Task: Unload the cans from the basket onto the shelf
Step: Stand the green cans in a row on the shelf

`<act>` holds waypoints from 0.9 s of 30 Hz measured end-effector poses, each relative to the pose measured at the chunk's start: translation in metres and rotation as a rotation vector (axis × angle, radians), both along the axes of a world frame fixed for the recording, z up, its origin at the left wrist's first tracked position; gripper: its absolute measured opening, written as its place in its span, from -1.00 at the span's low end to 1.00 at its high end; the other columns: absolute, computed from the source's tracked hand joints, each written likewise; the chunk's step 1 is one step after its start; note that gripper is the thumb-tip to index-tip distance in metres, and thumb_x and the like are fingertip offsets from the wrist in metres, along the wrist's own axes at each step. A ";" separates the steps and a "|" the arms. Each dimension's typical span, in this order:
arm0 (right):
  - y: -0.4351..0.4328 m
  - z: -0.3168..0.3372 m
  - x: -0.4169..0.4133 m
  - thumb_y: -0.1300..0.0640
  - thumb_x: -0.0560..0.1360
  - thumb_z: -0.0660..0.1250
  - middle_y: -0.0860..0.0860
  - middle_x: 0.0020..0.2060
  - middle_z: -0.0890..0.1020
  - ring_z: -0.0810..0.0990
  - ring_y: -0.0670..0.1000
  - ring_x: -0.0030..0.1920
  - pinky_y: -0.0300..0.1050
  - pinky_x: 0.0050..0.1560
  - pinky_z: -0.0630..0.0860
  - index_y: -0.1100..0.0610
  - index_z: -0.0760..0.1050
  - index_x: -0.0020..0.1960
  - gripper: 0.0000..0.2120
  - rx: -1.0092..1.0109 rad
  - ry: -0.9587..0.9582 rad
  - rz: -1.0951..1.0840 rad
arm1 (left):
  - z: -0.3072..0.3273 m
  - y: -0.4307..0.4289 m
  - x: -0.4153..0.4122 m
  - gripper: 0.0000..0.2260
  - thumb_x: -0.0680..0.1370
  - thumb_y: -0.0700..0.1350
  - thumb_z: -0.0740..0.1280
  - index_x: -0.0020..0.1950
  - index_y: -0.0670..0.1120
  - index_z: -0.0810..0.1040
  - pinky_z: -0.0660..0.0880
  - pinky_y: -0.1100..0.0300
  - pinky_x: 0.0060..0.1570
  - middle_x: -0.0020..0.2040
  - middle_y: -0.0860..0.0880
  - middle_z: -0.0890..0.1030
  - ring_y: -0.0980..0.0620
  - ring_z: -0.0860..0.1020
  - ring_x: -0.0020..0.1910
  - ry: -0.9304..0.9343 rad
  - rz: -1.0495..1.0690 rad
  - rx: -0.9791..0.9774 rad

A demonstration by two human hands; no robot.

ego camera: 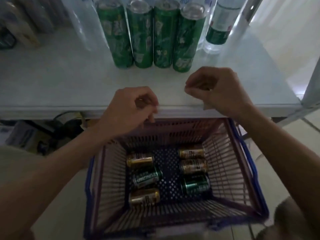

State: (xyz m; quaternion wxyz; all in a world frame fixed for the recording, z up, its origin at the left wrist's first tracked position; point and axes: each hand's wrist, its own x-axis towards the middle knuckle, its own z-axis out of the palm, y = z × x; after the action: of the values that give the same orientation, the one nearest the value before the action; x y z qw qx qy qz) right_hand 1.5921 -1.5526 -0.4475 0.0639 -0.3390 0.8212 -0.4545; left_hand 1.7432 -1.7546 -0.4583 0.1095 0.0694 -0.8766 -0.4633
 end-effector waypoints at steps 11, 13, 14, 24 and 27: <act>-0.003 0.001 0.052 0.13 0.42 0.56 -0.18 -0.25 0.73 0.69 -0.26 -0.17 -0.29 -0.07 0.63 -0.05 0.72 -0.07 -0.88 0.282 0.049 0.315 | -0.017 0.020 0.025 -0.91 0.54 -0.27 0.39 -0.06 -0.10 0.63 0.66 0.09 -0.39 -0.23 -0.03 0.71 0.11 0.71 -0.29 -0.142 -0.184 -0.002; 0.000 -0.004 0.060 0.06 0.42 0.54 -0.22 -0.22 0.72 0.68 -0.30 -0.15 -0.30 -0.07 0.62 -0.10 0.71 -0.05 -0.88 0.369 0.038 0.375 | -0.023 0.022 0.031 -0.91 0.55 -0.26 0.38 -0.05 -0.08 0.63 0.66 0.07 -0.40 -0.23 -0.03 0.71 0.11 0.71 -0.27 -0.184 -0.210 -0.004; 0.003 -0.007 0.063 0.03 0.43 0.54 -0.23 -0.21 0.72 0.67 -0.31 -0.14 -0.30 -0.06 0.61 -0.11 0.71 -0.03 -0.87 0.406 0.036 0.401 | -0.026 0.022 0.034 -0.90 0.55 -0.25 0.38 -0.05 -0.07 0.63 0.66 0.07 -0.39 -0.23 -0.02 0.71 0.11 0.71 -0.27 -0.201 -0.220 -0.009; 0.012 -0.053 0.078 -0.07 0.44 0.53 -0.27 -0.16 0.67 0.65 -0.28 -0.11 -0.24 -0.02 0.63 -0.15 0.64 0.03 -0.82 0.678 -0.042 0.578 | -0.075 0.031 0.060 -0.91 0.53 -0.24 0.40 -0.03 -0.06 0.64 0.61 0.18 -0.20 -0.18 0.04 0.71 0.21 0.66 -0.23 -0.377 -0.307 -0.106; 0.011 -0.072 0.082 -0.11 0.44 0.53 -0.24 -0.13 0.67 0.64 -0.25 -0.09 -0.24 -0.03 0.61 -0.12 0.61 0.07 -0.76 0.817 -0.105 0.660 | -0.094 0.032 0.065 -0.90 0.53 -0.24 0.39 0.01 -0.10 0.65 0.50 0.39 -0.27 -0.16 0.03 0.69 0.25 0.61 -0.25 -0.444 -0.350 -0.174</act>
State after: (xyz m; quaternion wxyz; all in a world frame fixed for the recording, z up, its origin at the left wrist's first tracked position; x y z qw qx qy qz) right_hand 1.6743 -1.5417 -0.5198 0.3715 -0.5039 0.7767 -0.0693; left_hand 1.8084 -1.7225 -0.5527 -0.1610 0.0071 -0.9141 -0.3720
